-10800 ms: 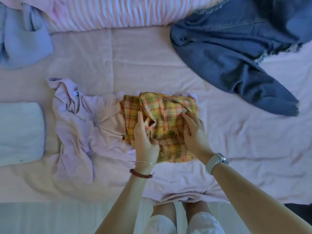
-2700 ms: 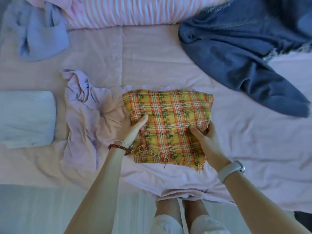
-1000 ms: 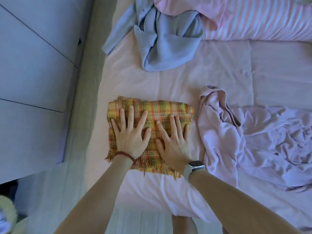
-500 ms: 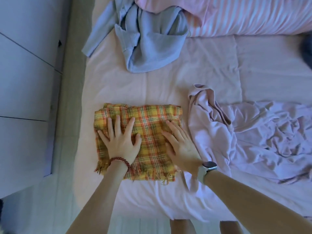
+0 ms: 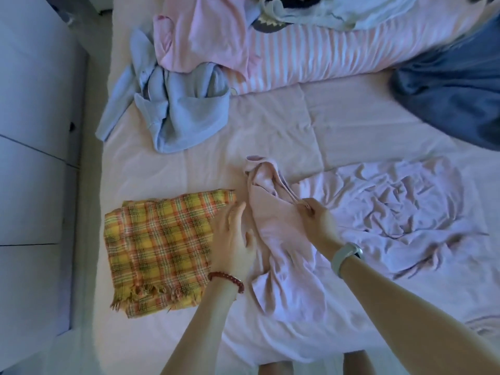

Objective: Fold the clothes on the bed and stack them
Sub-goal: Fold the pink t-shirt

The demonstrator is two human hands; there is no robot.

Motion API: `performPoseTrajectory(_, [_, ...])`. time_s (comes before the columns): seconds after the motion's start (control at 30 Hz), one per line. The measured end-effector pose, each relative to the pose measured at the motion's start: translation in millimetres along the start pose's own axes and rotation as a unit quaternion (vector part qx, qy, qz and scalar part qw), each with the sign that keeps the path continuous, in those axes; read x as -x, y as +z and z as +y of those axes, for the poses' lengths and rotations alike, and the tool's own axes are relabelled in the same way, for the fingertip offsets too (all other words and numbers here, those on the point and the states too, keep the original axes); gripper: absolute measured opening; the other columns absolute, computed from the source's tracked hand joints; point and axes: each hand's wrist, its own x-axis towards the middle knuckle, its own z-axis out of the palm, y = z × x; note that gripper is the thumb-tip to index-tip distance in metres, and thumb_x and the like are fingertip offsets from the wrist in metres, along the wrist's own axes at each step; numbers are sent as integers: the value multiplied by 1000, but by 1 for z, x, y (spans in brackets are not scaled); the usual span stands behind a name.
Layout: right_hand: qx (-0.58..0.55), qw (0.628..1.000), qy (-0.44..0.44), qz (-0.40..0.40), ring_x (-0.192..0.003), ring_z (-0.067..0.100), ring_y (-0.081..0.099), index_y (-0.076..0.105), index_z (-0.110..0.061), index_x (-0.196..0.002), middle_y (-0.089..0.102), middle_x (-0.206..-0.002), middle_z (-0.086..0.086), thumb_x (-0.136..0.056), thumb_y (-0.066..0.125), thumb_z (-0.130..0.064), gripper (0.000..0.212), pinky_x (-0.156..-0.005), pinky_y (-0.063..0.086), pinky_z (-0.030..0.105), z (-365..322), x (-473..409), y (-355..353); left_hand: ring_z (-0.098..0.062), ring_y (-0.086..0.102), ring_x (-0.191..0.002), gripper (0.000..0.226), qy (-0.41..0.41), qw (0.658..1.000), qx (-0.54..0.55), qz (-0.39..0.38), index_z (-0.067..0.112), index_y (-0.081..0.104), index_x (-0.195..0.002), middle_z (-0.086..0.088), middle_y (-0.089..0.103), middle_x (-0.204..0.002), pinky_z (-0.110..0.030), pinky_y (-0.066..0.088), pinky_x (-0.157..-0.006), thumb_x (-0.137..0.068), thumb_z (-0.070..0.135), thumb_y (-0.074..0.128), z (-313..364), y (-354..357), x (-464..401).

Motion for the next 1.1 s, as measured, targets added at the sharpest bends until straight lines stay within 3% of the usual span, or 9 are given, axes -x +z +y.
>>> performPoseTrajectory(0.13, [-90, 991, -92, -29, -69, 6, 47, 61, -14, -93, 56, -77, 0, -89, 47, -23, 17, -62, 36, 13, -11, 35, -82, -41, 9, -141, 85, 107, 984, -98, -102, 31, 17, -145, -10, 13, -156, -52, 22, -110, -76, 6, 60, 52, -6, -20])
performPoseTrajectory(0.27, [-48, 978, -188, -74, -68, 5, 50, 60, -19, -88, 58, -76, -1, -84, 44, -30, 20, -64, 37, 13, -20, 55, -191, -21, -15, -143, 92, 161, 934, -184, -261, 49, -1, -141, 10, -2, -157, -52, -2, -115, -78, 26, 62, 157, 3, -44])
performPoseTrajectory(0.33, [-40, 972, -224, -60, -66, 5, 49, 57, -21, -82, 54, -70, -9, -86, 43, -22, 15, -62, 37, 13, -26, 61, -246, -13, 1, -144, 68, 163, 914, -199, -315, 44, 28, -141, 14, 23, -152, -52, -4, -113, -82, 35, 62, 210, 15, -48])
performPoseTrajectory(0.4, [-50, 967, -248, -9, -66, 4, 48, 56, -18, -84, 52, -71, -12, -87, 44, -20, 13, -63, 38, 13, -27, 66, -301, -15, 39, -128, 25, 173, 908, -193, -330, 39, 55, -111, 11, 56, -122, -43, 15, -108, -86, 41, 57, 254, 28, -46])
performPoseTrajectory(0.5, [-51, 959, -273, 52, -72, -1, 51, 56, -18, -88, 55, -77, -10, -87, 45, -25, 13, -65, 38, 9, -18, 70, -377, -23, 54, -82, 21, 133, 922, -76, -357, 18, 53, -75, 2, 48, -75, -28, 33, -70, -83, 36, 59, 311, 40, -39])
performPoseTrajectory(0.63, [-51, 949, -300, 80, -76, -7, 54, 55, -25, -87, 60, -81, -9, -88, 45, -18, 13, -68, 39, 7, -8, 86, -452, -9, 44, -68, 52, 147, 917, 114, -352, -3, 57, -82, 1, 45, -75, -26, 34, -67, -57, 43, 57, 382, 48, -14])
performPoseTrajectory(0.73, [-54, 942, -315, 104, -81, -8, 55, 56, -27, -90, 62, -87, -16, -89, 46, -22, 12, -72, 40, 6, 3, 105, -491, -7, 36, -65, 40, 131, 925, 183, -306, 5, 43, -64, 3, 37, -67, -26, 29, -62, -54, 39, 61, 419, 46, 6])
performPoseTrajectory(0.97, [-46, 926, -318, 197, -85, -18, 53, 58, -24, -93, 59, -89, -25, -89, 46, -23, 14, -73, 37, 1, 40, 168, -536, -3, 44, -62, 42, 209, 955, -23, -210, 27, 42, -82, 13, 47, -65, -22, 36, -61, -69, 44, 78, 470, 33, 57])
performPoseTrajectory(1.1, [-38, 919, -312, 236, -88, -6, 53, 64, -14, -95, 63, -91, -9, -93, 51, -10, 13, -76, 35, 0, 63, 216, -538, -14, 35, -58, 53, 247, 938, -133, -203, 17, 34, -61, 4, 34, -57, -31, 23, -56, -71, 51, 73, 478, 20, 98])
